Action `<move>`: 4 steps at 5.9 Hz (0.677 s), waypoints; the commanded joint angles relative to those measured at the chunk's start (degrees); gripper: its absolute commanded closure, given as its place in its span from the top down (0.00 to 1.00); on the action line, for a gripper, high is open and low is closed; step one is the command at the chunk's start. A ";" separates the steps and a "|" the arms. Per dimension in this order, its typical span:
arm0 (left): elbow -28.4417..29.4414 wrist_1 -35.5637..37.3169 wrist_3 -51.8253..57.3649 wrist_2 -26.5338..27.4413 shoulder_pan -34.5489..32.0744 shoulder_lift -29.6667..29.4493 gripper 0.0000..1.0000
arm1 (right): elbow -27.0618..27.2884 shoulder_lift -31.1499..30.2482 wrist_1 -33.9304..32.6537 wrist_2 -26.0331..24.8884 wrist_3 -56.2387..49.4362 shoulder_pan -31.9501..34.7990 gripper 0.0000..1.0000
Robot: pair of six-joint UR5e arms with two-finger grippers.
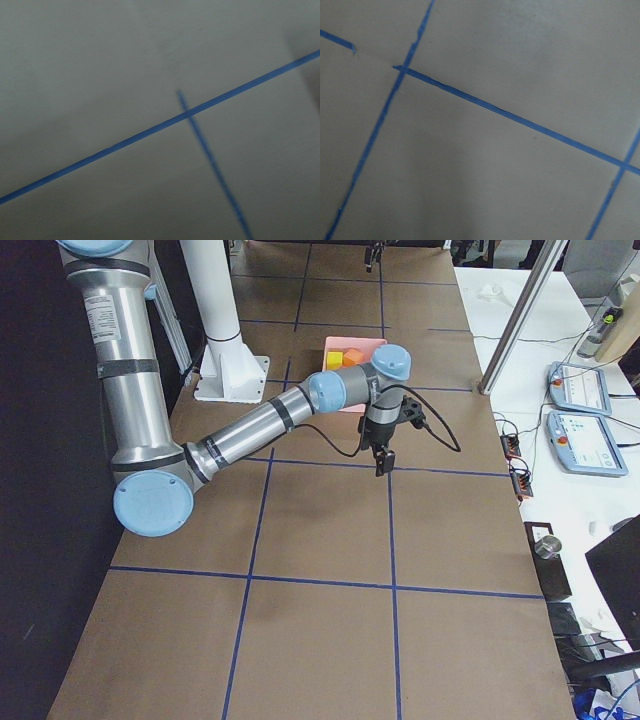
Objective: Place blocks into pink bin with both arms
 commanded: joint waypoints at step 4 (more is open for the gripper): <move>6.07 -9.60 13.82 -9.03 -20.24 23.08 1.00 | -1.45 -16.67 0.50 1.59 -8.22 14.79 1.00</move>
